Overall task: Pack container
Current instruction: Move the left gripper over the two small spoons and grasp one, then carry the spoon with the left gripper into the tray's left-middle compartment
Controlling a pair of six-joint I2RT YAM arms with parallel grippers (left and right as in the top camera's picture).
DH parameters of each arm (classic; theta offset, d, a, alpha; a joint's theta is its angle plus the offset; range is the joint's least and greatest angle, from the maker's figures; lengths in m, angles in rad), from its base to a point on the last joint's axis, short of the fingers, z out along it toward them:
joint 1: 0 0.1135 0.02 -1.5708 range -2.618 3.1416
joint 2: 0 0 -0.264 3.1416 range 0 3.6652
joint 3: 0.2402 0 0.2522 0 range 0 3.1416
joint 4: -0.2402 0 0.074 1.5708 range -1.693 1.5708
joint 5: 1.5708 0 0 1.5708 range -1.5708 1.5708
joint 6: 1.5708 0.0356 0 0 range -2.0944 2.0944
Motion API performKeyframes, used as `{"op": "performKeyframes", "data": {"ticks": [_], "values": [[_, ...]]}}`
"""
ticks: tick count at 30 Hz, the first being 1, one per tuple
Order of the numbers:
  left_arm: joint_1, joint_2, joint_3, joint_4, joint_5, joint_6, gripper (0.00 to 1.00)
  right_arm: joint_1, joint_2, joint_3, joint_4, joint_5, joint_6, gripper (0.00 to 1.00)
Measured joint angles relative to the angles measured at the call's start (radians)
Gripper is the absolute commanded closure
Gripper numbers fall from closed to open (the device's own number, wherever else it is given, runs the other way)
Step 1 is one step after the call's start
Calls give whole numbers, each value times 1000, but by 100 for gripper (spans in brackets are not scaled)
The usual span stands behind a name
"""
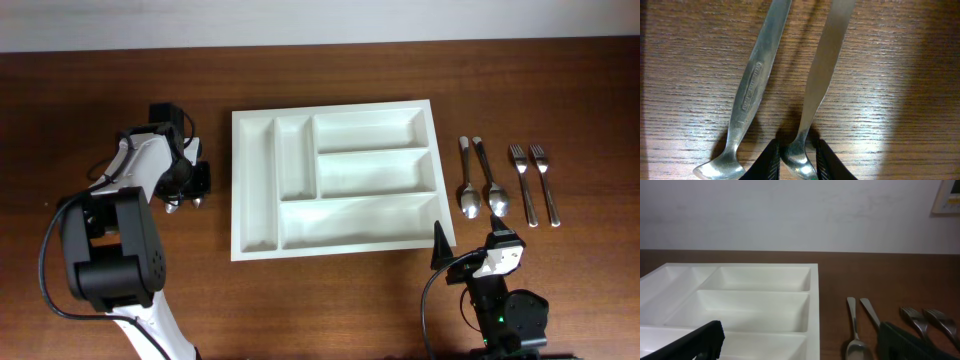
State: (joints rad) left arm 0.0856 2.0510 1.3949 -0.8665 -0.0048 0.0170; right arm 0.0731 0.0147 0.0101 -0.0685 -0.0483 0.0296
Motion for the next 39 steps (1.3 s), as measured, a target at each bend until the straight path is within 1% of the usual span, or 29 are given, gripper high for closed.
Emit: {"op": "performKeyframes", "data": {"ticks": [20,27,33,35,39], "values": [[0,0,18,-6,0,0,98,0,0,0,0,0,1,2],[0,0,141,-74,6,0,98,0,0,0,0,0,1,1],[0,0,284,-164,67,0,98,0,0,0,0,0,0,1],[-11,0,368,-231,102,-2,98,0,0,0,0,0,0,1],[-64,1,474,-320,127,-19,98,0,0,0,0,0,1,1]]}}
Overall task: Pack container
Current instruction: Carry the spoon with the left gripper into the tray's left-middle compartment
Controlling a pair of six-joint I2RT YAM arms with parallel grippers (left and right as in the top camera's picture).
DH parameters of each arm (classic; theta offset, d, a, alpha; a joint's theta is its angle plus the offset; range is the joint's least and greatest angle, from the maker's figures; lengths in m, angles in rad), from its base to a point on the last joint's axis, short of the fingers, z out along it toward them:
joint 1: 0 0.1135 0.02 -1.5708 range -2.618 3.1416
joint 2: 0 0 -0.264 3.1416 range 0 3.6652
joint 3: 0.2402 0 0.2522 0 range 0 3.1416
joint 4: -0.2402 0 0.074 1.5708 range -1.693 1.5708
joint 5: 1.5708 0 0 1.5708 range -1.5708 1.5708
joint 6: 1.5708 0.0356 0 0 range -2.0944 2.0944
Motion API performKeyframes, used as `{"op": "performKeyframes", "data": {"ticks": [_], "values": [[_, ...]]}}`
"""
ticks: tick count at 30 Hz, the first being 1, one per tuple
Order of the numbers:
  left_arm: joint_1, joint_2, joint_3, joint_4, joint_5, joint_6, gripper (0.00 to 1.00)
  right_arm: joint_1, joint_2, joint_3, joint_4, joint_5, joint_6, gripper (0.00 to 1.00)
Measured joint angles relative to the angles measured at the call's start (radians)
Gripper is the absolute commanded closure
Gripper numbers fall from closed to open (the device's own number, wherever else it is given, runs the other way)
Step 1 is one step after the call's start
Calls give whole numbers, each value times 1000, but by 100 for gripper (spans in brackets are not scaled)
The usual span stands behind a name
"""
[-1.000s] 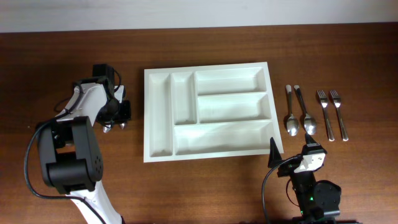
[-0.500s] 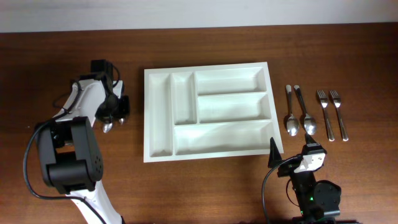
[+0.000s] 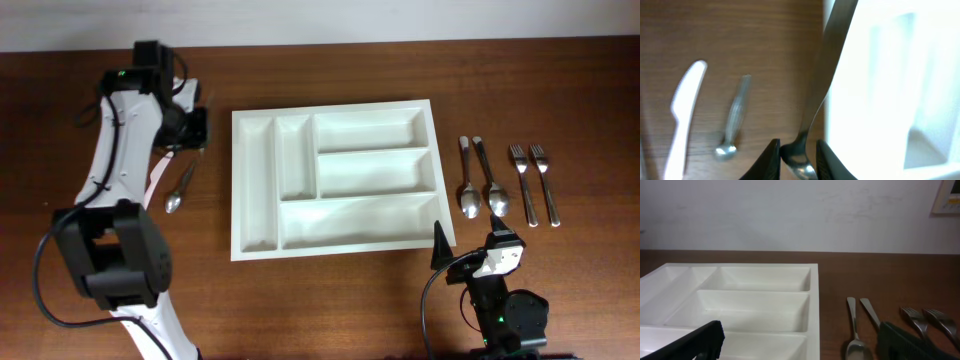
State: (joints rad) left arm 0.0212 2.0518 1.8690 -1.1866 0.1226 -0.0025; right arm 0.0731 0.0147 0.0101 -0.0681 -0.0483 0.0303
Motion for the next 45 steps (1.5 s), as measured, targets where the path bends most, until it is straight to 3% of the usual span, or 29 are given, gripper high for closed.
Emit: {"op": "performKeyframes", "data": {"ticks": [11,19,30,45], "values": [[-299,0,82,-69,40,-155,98,0,0,0,0,0,0,1],[-427,13,82,-58,35,-249,98,0,0,0,0,0,0,1],[-444,173,82,-41,12,-311,98,0,0,0,0,0,-1,1],[-444,176,82,2,-57,-453,97,0,0,0,0,0,0,1]]}}
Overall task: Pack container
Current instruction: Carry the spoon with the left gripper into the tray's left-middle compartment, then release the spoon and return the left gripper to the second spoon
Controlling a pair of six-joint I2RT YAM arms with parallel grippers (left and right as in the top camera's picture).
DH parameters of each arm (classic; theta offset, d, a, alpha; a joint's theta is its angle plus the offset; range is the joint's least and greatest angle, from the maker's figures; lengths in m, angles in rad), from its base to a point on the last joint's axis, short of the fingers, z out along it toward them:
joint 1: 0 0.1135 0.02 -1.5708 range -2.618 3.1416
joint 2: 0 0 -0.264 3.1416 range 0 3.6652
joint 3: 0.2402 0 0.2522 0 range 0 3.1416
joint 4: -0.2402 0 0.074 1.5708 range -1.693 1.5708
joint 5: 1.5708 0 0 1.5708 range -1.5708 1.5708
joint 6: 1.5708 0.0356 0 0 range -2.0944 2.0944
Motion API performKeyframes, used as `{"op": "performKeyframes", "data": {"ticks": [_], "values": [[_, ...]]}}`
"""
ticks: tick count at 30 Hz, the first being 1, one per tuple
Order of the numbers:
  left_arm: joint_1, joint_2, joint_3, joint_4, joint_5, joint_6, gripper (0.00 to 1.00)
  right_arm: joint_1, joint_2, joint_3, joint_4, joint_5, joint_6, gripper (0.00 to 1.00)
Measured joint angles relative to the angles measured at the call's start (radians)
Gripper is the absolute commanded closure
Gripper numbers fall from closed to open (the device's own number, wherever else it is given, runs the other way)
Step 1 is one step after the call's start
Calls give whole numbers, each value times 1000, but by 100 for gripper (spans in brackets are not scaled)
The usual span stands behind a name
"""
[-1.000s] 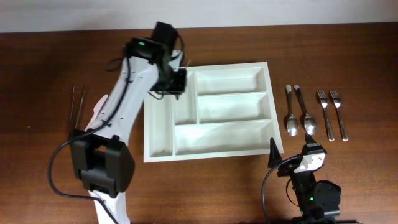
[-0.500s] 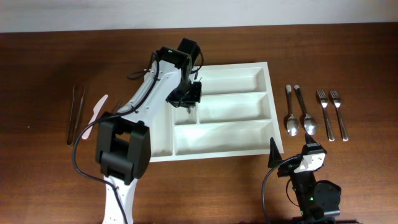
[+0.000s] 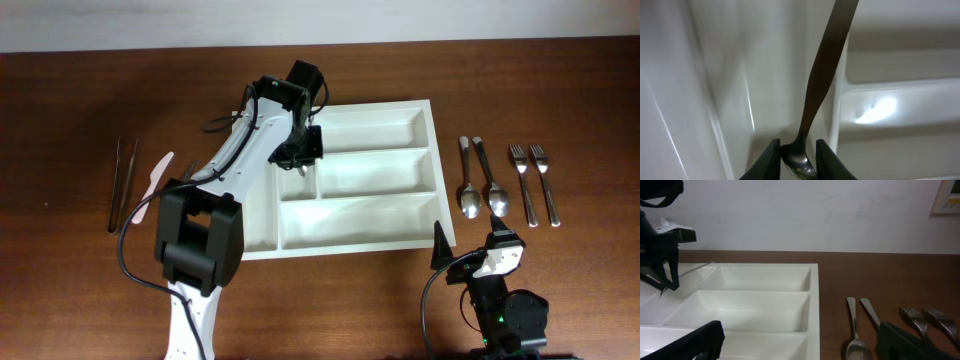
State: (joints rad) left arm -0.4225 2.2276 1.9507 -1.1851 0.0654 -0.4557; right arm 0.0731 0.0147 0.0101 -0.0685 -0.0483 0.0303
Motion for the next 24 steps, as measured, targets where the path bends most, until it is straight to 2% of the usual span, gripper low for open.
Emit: {"op": "performKeyframes", "data": {"ticks": [4,6,7,12,19,24], "values": [[0,0,0,1,-15,-13,94,0,0,0,0,0,0,1],[0,0,0,2,-19,-14,77,0,0,0,0,0,0,1],[0,0,0,3,-21,-13,73,0,0,0,0,0,0,1],[0,0,0,3,-22,-19,63,0,0,0,0,0,0,1],[11,0,0,-24,-22,-7,60,0,0,0,0,0,-1,1],[80,-16,4,-97,-79,30,60,0,0,0,0,0,-1,1]]}}
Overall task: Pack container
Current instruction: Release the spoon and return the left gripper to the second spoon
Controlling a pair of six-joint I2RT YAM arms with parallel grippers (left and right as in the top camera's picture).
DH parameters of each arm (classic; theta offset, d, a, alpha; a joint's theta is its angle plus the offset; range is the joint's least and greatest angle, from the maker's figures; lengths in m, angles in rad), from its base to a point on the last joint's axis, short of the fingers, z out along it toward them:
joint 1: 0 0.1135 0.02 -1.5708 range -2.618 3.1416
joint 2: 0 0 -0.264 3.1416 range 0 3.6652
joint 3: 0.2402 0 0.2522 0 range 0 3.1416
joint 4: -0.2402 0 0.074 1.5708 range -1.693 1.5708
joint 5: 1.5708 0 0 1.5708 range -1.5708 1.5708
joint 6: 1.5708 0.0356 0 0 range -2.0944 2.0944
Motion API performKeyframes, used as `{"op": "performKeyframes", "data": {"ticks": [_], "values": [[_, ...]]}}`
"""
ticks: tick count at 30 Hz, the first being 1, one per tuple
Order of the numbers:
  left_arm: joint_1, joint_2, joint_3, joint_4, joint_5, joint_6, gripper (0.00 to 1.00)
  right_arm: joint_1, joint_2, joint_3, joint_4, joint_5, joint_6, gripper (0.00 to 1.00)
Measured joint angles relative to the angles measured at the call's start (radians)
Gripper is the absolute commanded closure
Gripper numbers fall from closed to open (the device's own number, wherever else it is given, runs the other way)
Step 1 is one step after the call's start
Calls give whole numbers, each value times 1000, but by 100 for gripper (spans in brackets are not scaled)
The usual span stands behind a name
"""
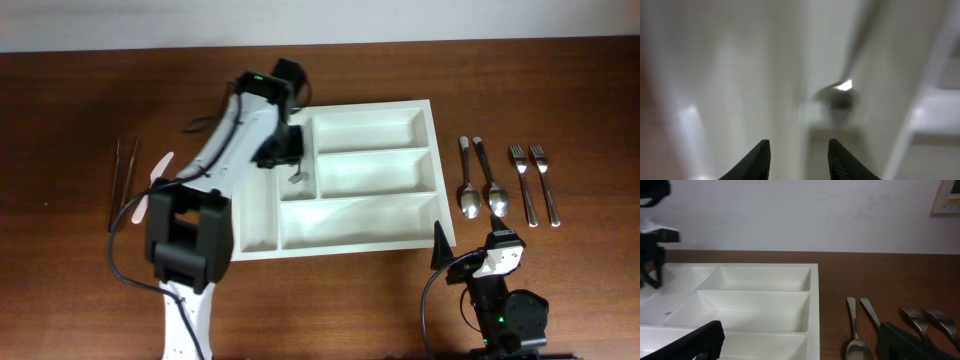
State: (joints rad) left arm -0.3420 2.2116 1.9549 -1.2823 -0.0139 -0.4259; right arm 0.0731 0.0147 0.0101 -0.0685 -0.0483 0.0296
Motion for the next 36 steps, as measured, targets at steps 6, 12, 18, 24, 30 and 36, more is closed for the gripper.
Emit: {"op": "performKeyframes", "data": {"ticks": [6,12,18,24,30,36], "values": [[145,-137,3,-81,-175,72,60,0,0,0,0,0,1,1],[256,-227,24,-89,-267,181,60,0,0,0,0,0,0,1],[325,-225,-7,-48,-283,354,59,0,0,0,0,0,1,1],[444,-225,-86,12,-168,510,59,0,0,0,0,0,1,1],[502,-225,-209,102,-114,562,59,0,0,0,0,0,1,1],[499,-225,-380,222,-89,589,59,0,0,0,0,0,0,1]]}}
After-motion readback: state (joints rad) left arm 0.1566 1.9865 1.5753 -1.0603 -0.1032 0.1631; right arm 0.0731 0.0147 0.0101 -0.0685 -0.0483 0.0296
